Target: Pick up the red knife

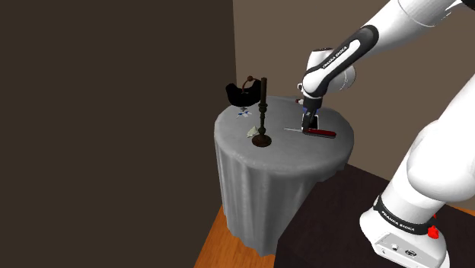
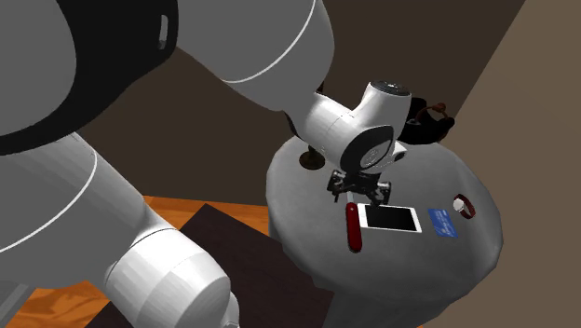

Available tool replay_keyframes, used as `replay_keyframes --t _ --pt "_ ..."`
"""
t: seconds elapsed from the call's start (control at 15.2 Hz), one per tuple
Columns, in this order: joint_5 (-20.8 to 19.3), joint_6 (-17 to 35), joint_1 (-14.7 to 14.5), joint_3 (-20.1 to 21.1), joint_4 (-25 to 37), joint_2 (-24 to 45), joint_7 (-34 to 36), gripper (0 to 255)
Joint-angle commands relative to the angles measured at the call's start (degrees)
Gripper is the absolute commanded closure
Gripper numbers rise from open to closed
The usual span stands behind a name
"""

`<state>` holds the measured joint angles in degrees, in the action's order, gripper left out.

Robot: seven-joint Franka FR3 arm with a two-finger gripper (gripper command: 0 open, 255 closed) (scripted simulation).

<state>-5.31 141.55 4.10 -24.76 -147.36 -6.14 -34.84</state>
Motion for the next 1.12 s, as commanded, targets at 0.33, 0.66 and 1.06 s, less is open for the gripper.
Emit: replay_keyframes --t 0.33,0.66,1.06 --pt "1.7 3.3 -0.3 -0.3 -0.4 3.0 -1.3 255" --pt "1.9 3.2 -0.4 -0.2 -0.1 3.3 -1.2 255" --pt "0.2 0.6 -0.1 -0.1 0.0 0.5 -0.3 255"
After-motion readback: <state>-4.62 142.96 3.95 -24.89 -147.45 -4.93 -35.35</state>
